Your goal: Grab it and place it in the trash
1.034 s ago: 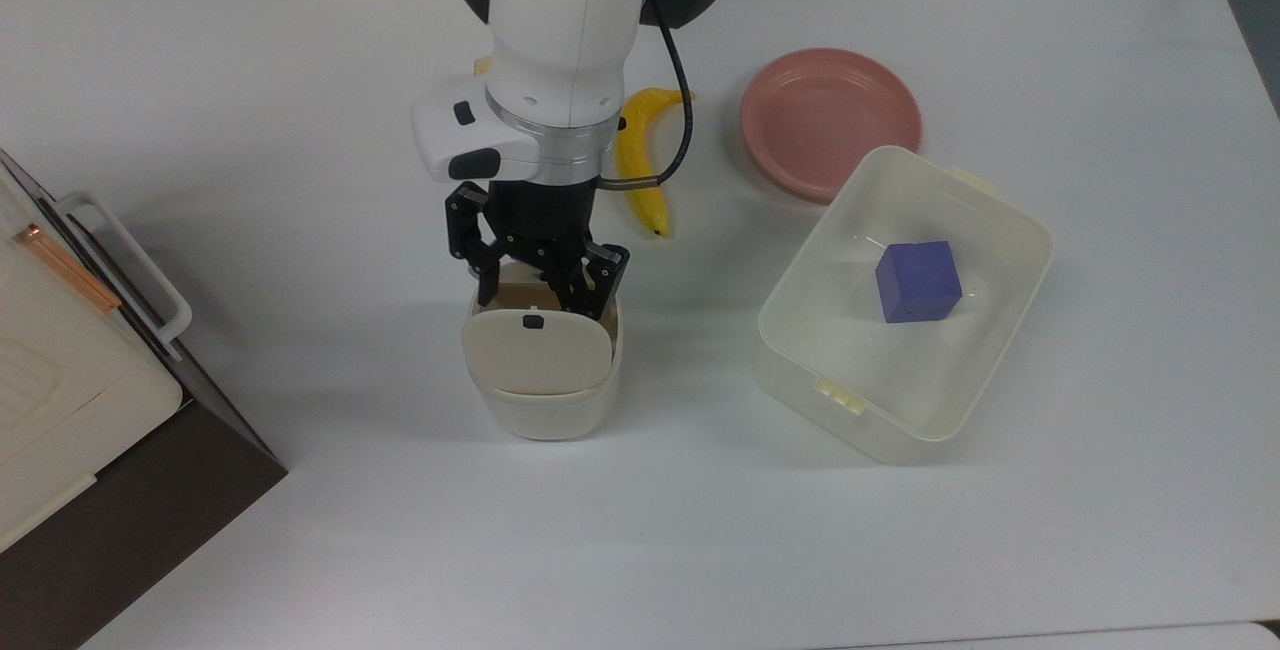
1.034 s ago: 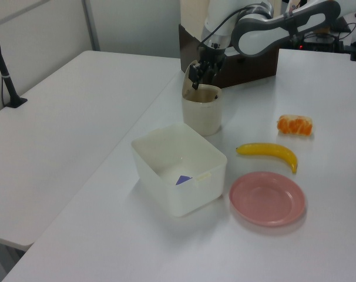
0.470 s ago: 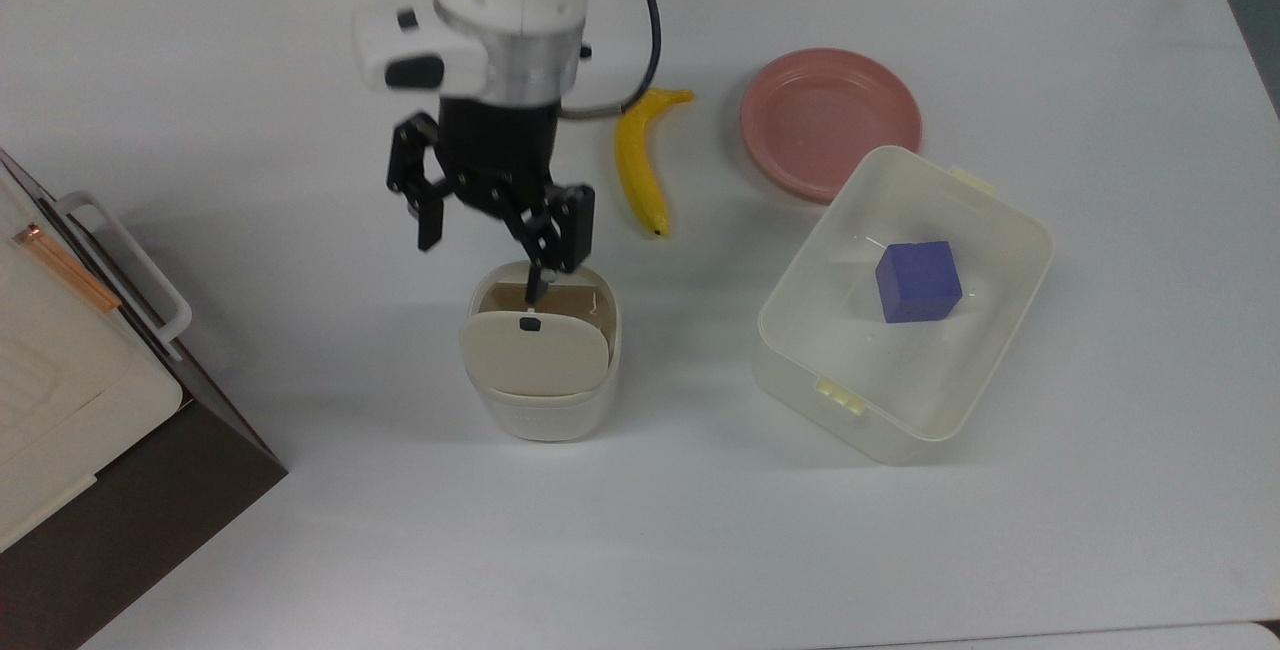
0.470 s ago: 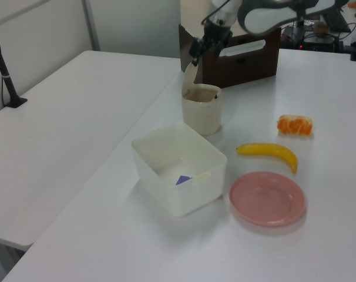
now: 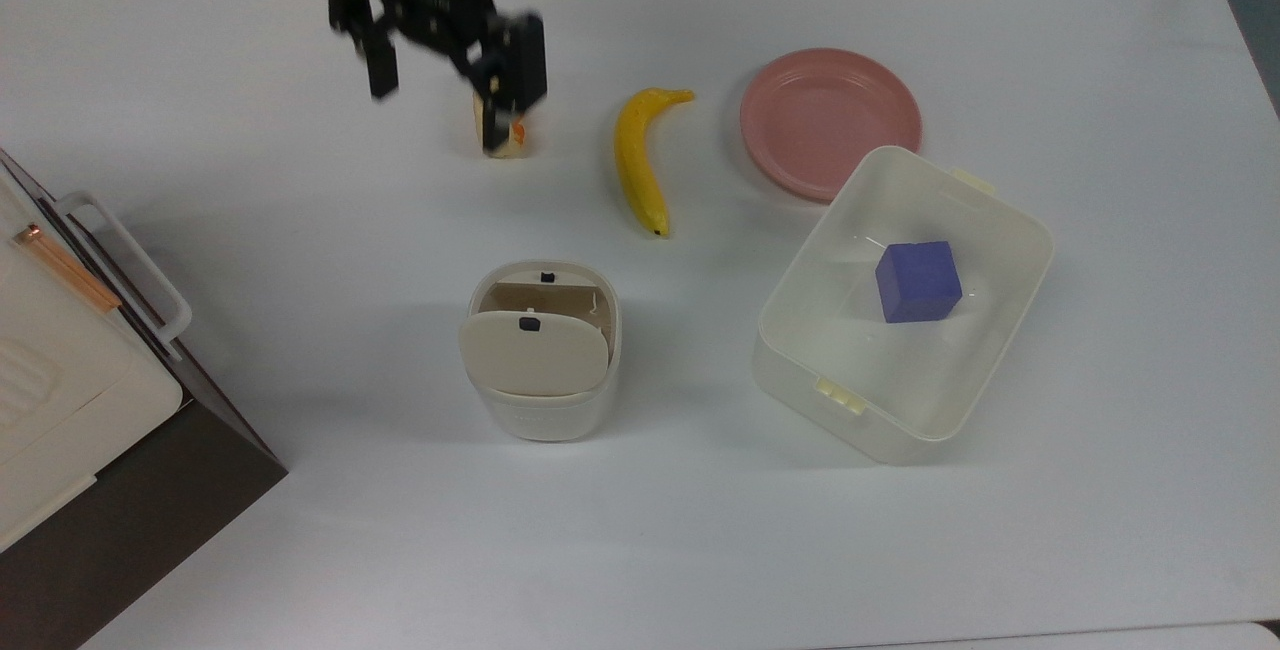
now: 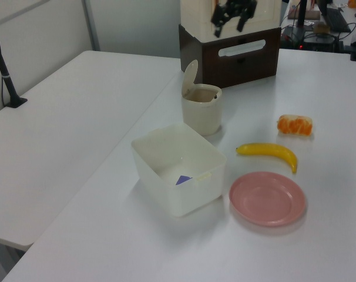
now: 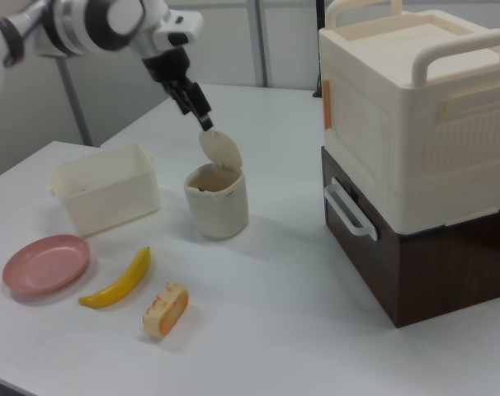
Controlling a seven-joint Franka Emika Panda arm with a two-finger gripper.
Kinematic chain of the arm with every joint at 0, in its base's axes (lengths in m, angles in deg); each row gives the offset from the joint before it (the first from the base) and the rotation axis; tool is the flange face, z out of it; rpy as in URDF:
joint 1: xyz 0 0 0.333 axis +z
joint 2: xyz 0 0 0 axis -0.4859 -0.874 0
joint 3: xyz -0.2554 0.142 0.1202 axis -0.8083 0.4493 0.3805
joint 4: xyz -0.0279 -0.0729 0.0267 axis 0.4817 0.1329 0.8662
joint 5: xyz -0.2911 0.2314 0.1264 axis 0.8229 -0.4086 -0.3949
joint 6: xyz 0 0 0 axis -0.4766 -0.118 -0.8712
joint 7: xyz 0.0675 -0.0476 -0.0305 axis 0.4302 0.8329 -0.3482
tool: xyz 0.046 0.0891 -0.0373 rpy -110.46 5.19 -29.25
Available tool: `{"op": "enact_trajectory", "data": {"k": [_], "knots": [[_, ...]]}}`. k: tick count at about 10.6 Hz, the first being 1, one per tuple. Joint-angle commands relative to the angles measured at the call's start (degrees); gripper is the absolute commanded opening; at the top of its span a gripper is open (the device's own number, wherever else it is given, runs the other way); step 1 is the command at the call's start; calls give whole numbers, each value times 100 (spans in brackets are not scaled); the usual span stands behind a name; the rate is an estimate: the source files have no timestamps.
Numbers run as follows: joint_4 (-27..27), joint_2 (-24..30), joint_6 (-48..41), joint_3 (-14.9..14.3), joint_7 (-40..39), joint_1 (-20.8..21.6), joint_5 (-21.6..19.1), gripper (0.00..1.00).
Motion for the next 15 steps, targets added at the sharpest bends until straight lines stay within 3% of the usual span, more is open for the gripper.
{"op": "enact_trajectory", "data": {"k": [1, 2, 5, 8, 13, 15], "knots": [[350, 1090, -1557, -441, -1805, 14, -958, 100], [350, 1301, -1857, -609, -2036, 57, -1093, 100], [541, 1444, -2466, -645, -2091, 110, -1033, 100], [875, 1426, -1968, -812, -2407, 101, -1015, 100], [903, 1409, -1860, -830, -2425, 180, -1033, 100], [903, 1400, -1877, -804, -2957, 251, -1076, 100]]}}
